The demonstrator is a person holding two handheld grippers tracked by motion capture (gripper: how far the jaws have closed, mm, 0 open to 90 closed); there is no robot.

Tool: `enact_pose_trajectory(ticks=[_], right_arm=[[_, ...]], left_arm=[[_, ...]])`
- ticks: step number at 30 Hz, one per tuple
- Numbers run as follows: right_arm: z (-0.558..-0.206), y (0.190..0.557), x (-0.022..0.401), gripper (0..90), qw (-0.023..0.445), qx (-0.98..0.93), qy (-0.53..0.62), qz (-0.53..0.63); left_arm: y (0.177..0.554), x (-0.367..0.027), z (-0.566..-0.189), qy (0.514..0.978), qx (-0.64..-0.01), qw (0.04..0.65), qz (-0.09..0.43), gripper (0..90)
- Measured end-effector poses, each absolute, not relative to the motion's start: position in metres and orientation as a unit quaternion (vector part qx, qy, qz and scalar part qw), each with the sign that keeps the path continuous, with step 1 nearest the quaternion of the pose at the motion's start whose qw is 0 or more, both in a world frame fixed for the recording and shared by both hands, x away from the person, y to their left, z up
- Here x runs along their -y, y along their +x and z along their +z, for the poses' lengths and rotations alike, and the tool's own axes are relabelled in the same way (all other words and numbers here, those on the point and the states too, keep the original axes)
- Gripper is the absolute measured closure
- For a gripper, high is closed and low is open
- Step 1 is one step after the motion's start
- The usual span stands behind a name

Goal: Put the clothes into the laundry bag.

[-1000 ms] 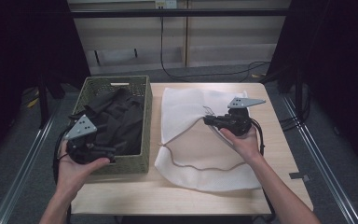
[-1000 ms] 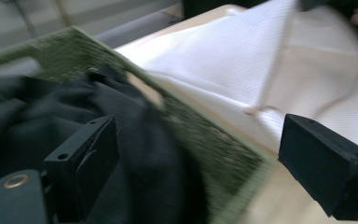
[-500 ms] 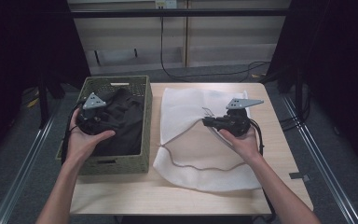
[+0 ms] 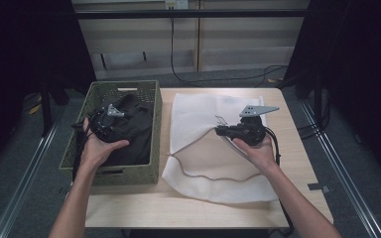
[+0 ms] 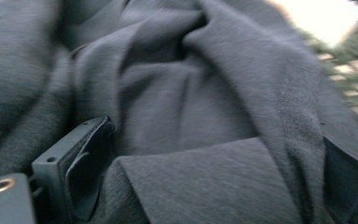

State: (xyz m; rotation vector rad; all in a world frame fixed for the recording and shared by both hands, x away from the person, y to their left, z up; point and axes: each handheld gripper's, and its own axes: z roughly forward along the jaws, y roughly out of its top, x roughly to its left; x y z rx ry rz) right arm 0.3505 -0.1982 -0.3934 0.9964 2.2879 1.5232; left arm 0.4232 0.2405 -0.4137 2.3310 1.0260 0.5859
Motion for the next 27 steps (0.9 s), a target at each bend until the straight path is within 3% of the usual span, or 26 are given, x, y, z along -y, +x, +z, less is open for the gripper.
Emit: enact_pose_trajectory(ticks=[3,5,10,15,27], right_arm=[[-0.395,0.351,0.199,88.1,0.109,-0.779,0.340,0.516],[-0.396,0.352,0.199,88.1,0.108,-0.780,0.341,0.514],[-0.398,0.351,0.198,88.1,0.108,-0.782,0.343,0.509],[-0.400,0.353,0.199,88.1,0.108,-0.784,0.343,0.505],[-0.404,0.354,0.195,88.1,0.105,-0.789,0.344,0.498]], left_arm=[[0.427,-0.246,-0.414,0.856,-0.391,0.260,0.215,6.4],[0.430,-0.248,-0.419,0.862,-0.395,0.229,0.222,4.0],[0.441,-0.256,-0.444,0.857,-0.423,0.274,0.112,0.1],[0.447,-0.248,-0.450,0.870,-0.405,0.276,0.054,0.1],[0.450,-0.233,-0.469,0.888,-0.390,0.226,0.093,0.0]])
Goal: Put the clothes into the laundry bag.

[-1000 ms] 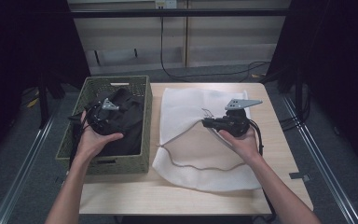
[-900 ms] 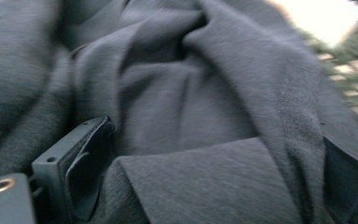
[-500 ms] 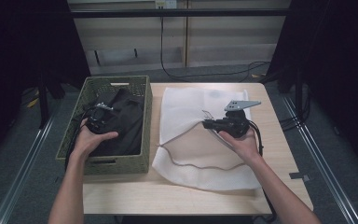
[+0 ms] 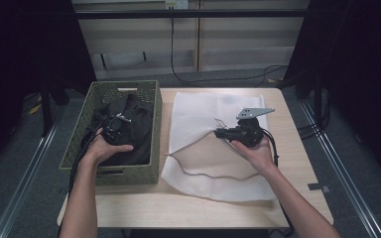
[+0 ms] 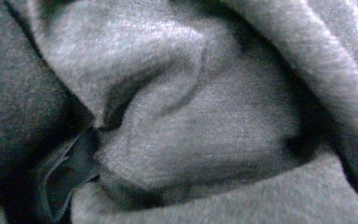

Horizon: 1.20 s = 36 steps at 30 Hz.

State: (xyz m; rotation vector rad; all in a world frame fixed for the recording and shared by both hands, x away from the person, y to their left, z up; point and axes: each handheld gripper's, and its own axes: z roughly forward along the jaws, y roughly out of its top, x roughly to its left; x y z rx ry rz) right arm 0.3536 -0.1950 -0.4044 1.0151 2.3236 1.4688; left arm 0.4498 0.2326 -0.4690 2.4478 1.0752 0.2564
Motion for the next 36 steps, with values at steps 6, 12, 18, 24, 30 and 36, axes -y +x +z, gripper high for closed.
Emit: enact_pose_trajectory(ticks=[6,12,18,24,30,36], right_arm=[[-0.406,0.354,0.193,88.1,0.104,-0.792,0.341,0.495],[-0.408,0.354,0.193,88.1,0.103,-0.793,0.341,0.494],[-0.407,0.353,0.195,88.1,0.106,-0.791,0.344,0.494],[-0.405,0.353,0.197,88.1,0.108,-0.787,0.347,0.498],[-0.406,0.353,0.200,88.2,0.105,-0.784,0.353,0.500],[-0.406,0.353,0.200,88.2,0.107,-0.783,0.355,0.500]], left_arm=[[0.454,-0.224,-0.469,0.896,-0.396,0.180,0.085,3.1],[0.459,-0.220,-0.461,0.901,-0.401,0.131,0.102,27.8],[0.459,-0.211,-0.455,0.898,-0.413,0.093,0.122,53.2],[0.458,-0.217,-0.448,0.886,-0.433,0.116,0.114,61.9],[0.455,-0.230,-0.439,0.868,-0.455,0.170,0.106,63.7],[0.451,-0.244,-0.428,0.847,-0.470,0.222,0.108,64.7]])
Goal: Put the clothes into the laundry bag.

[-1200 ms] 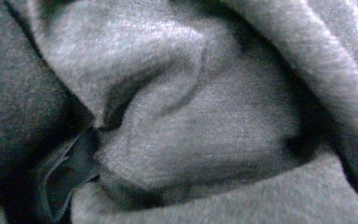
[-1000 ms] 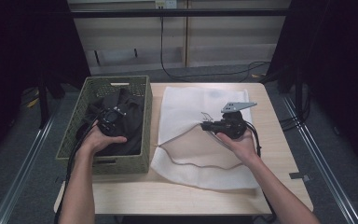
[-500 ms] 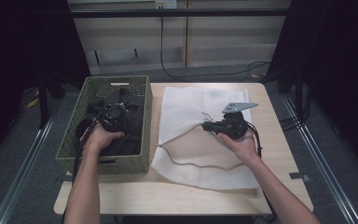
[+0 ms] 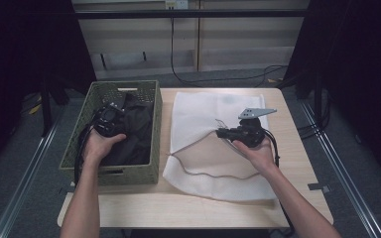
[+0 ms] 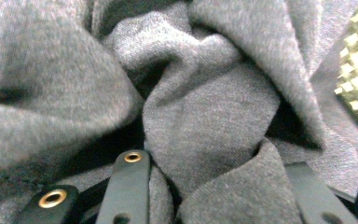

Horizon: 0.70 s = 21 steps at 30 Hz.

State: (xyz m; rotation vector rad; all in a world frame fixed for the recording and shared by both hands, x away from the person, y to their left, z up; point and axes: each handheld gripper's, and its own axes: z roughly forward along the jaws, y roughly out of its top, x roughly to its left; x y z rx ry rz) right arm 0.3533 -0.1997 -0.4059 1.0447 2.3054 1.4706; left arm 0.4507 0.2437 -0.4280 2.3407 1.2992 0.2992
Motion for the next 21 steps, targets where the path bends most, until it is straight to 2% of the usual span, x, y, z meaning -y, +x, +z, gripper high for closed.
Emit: enact_pose_trajectory(ticks=[4,21], right_arm=[[-0.405,0.353,0.200,88.2,0.108,-0.782,0.357,0.499],[-0.405,0.353,0.201,88.3,0.112,-0.778,0.359,0.503]], left_arm=[[0.441,-0.255,-0.422,0.828,-0.479,0.266,0.121,64.8],[0.414,-0.275,-0.388,0.765,-0.488,0.381,0.177,65.8]])
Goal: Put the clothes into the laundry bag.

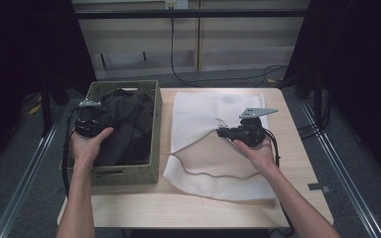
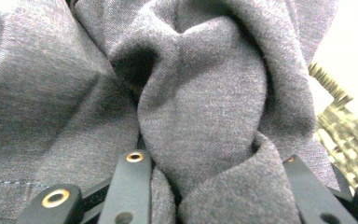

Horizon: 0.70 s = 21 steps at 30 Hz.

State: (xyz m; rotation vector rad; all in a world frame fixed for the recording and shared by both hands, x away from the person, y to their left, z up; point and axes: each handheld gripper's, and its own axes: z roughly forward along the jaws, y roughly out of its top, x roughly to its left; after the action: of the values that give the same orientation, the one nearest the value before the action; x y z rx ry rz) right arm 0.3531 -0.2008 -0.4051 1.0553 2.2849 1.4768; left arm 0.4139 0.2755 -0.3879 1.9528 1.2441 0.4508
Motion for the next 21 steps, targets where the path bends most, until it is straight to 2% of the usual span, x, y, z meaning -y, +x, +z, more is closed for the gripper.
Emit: enact_pose_trajectory(ticks=[21], right_arm=[[-0.401,0.351,0.202,88.4,0.118,-0.776,0.359,0.505]], left_arm=[[0.392,-0.295,-0.336,0.701,-0.461,0.492,0.232,66.3]])
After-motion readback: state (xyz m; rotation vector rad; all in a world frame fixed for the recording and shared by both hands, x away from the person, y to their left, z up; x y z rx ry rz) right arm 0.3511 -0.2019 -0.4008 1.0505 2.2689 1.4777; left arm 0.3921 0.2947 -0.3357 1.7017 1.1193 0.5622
